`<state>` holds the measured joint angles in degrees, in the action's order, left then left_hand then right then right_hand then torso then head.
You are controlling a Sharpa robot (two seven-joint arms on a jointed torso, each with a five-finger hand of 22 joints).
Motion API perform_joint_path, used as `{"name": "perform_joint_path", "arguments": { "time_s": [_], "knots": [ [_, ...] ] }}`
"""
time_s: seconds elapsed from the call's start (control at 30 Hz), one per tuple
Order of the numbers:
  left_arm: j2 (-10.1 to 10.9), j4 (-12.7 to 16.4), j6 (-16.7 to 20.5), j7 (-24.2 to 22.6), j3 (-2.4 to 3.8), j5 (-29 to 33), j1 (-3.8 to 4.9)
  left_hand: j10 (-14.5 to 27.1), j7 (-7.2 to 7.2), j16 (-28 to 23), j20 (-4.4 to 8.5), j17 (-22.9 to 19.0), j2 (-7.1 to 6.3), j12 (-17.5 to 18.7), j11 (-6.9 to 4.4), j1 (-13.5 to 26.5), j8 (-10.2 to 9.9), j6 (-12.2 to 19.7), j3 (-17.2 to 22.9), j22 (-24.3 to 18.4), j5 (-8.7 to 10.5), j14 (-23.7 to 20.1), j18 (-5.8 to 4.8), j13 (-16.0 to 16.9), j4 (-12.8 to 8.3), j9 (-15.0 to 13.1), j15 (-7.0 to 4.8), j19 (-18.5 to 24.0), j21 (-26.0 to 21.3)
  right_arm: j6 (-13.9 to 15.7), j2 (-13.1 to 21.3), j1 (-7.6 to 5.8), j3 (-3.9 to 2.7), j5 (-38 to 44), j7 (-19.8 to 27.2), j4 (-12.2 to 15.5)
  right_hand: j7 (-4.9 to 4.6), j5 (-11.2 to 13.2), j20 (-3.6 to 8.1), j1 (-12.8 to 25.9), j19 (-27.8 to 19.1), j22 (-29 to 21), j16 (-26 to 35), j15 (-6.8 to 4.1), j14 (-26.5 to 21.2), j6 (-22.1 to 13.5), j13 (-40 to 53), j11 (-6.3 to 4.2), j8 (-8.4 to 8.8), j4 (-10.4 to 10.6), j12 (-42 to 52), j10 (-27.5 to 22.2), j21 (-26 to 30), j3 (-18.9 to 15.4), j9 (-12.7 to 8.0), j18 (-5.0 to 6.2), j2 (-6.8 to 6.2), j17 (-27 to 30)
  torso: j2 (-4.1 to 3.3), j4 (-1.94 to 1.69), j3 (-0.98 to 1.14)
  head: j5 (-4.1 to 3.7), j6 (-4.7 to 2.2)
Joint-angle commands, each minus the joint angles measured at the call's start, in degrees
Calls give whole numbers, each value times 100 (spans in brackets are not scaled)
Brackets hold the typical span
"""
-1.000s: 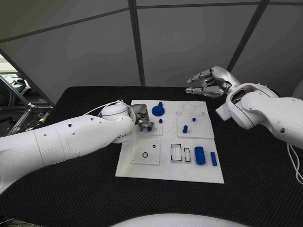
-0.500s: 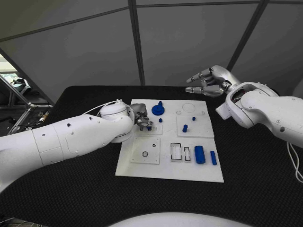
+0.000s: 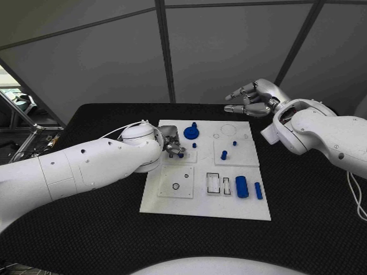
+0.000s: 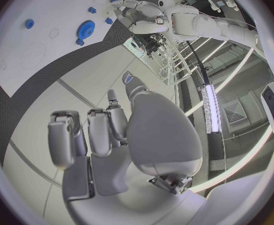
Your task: Assemble the parts on the task board
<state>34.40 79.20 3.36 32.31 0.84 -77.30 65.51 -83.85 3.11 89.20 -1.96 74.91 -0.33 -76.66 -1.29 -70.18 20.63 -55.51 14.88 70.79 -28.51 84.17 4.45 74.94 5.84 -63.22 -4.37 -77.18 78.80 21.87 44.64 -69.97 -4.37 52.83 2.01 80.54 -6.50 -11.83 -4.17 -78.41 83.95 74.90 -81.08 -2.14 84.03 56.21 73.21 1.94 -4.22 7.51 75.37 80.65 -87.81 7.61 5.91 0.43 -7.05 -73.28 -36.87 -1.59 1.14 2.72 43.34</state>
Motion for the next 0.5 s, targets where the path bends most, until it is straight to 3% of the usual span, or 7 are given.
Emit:
{"name": "perform_joint_path", "arguments": {
  "time_s": [0.03, 0.5],
  "knots": [
    [6, -1, -154, 69, -17, -25, -21, -13, -40, 21, 10, 1444, 67, -9, -9, 12, 17, -11, 1019, -8, -37, 562, -2, 743, -996, -5, -30, -31, 12, -37, -8, -12, -5, -15, 48, 3, -10, 11, 30, 57, 381, 1160, 28, -39, 243, 41, 3, -19, 35, -27, -21, -14, 13, -2, 9, 51, 14, -7, -5, -3, 2, 5, 0],
    [-15, -12, -224, 74, -17, -25, -22, -13, -40, 21, 10, 1444, 67, -9, -9, 12, 17, -11, 1019, -8, -37, 562, -2, 743, -996, -5, -30, -31, 12, -38, -11, -12, -5, -15, 51, 1, -10, 11, 30, 57, 381, 1160, 28, -39, 243, 41, 3, -19, 35, -27, -21, -14, 13, -2, 9, 51, 14, -7, 0, 0, 2, 4, 13]
  ]
}}
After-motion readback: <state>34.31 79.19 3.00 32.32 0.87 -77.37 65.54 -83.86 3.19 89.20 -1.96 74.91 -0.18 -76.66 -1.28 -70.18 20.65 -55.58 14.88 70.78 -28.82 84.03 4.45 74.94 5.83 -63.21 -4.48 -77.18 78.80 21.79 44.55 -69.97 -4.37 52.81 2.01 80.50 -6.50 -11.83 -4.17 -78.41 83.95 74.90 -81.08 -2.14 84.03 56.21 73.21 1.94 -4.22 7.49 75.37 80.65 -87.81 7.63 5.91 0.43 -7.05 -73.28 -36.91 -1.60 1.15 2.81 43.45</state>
